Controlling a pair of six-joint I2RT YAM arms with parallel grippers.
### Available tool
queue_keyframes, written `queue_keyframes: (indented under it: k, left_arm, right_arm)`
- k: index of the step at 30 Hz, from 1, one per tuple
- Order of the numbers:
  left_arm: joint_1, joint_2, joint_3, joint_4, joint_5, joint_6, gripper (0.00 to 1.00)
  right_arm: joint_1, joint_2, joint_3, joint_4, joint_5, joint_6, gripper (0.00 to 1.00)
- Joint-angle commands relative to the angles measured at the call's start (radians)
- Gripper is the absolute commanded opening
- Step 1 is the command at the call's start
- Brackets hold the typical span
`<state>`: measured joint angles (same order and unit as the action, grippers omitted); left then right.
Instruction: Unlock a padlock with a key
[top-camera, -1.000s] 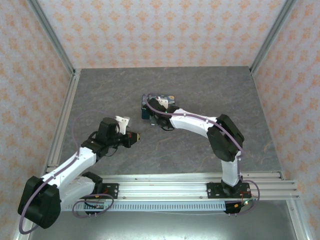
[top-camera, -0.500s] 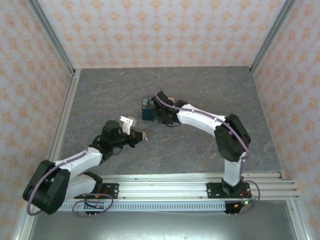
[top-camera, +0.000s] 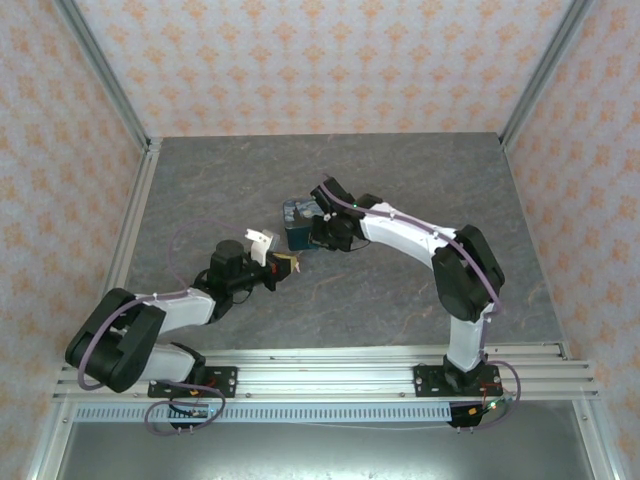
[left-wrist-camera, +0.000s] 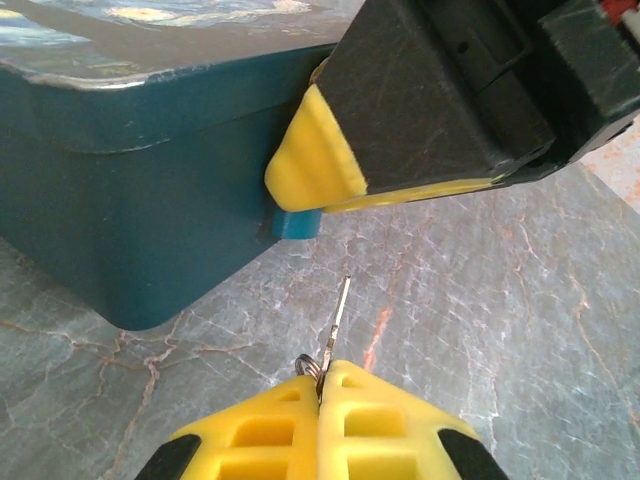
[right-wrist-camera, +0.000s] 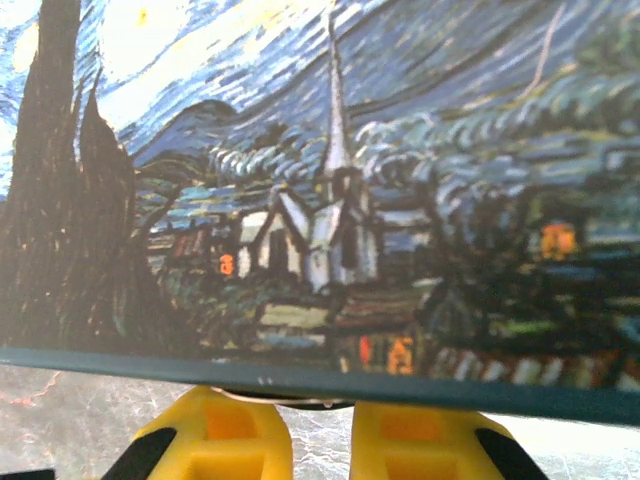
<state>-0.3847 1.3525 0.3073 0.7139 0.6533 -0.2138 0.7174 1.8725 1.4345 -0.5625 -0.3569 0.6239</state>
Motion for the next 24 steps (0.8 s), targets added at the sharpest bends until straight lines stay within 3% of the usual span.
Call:
queue_keyframes:
  k: [1, 11, 24]
  left_arm:
    - [-0.003, 0.032, -0.024, 0.136, -0.039, 0.027, 0.0]
    - [-0.024, 0.221, -0.026, 0.354, -0.062, 0.017, 0.0]
    - [-0.062, 0.248, 0.002, 0.41, -0.121, 0.018, 0.0]
  right_arm:
    - [-0.02, -0.042, 0.033, -0.021, -0.061, -0.003, 0.0]
    - [-0.048, -0.027, 0.064, -0.051, -0.134, -0.012, 0.0]
    - [-0.061, -0.006, 0.086, -0.052, -0.214, 0.016, 0.0]
